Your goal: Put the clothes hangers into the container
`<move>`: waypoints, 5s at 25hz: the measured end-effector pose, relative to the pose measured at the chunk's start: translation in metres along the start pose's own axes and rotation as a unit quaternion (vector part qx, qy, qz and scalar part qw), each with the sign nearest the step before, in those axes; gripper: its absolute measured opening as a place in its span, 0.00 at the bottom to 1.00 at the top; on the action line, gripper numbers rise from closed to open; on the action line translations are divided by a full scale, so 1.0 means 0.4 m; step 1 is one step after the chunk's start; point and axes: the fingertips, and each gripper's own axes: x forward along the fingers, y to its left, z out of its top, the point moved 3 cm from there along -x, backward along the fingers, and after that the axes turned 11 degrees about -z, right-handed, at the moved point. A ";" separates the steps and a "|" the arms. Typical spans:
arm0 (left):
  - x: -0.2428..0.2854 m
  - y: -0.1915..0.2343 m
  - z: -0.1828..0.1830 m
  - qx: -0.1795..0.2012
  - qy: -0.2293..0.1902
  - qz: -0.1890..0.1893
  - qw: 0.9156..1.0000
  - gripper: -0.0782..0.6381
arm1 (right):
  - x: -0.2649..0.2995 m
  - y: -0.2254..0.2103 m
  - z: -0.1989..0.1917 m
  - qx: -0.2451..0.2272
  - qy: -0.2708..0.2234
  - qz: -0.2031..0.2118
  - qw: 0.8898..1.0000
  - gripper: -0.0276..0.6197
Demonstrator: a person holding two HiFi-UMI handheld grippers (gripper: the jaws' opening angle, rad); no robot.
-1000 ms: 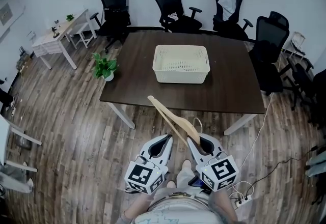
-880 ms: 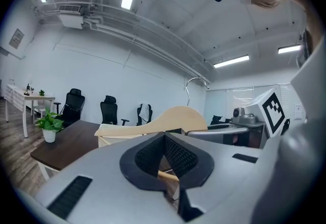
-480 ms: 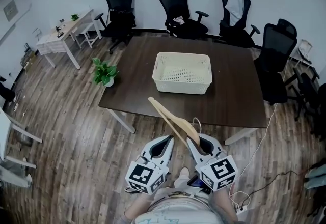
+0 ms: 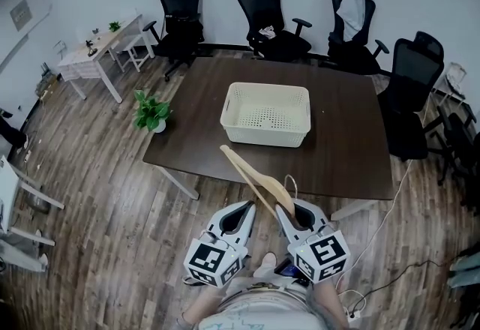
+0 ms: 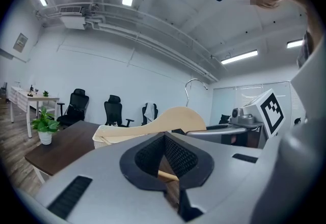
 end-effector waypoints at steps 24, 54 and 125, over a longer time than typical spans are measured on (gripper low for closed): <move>0.097 0.073 -0.010 -0.025 -0.003 0.020 0.999 0.12 | 0.091 -0.105 0.021 -0.012 0.003 0.000 1.000 0.14; 0.309 0.415 0.070 -0.017 0.015 -0.087 0.996 0.12 | 0.442 -0.172 0.094 -0.007 0.019 -0.076 0.997 0.14; 0.679 0.545 0.094 -0.041 0.041 0.014 0.998 0.12 | 0.730 -0.554 0.105 -0.035 0.090 0.014 0.995 0.14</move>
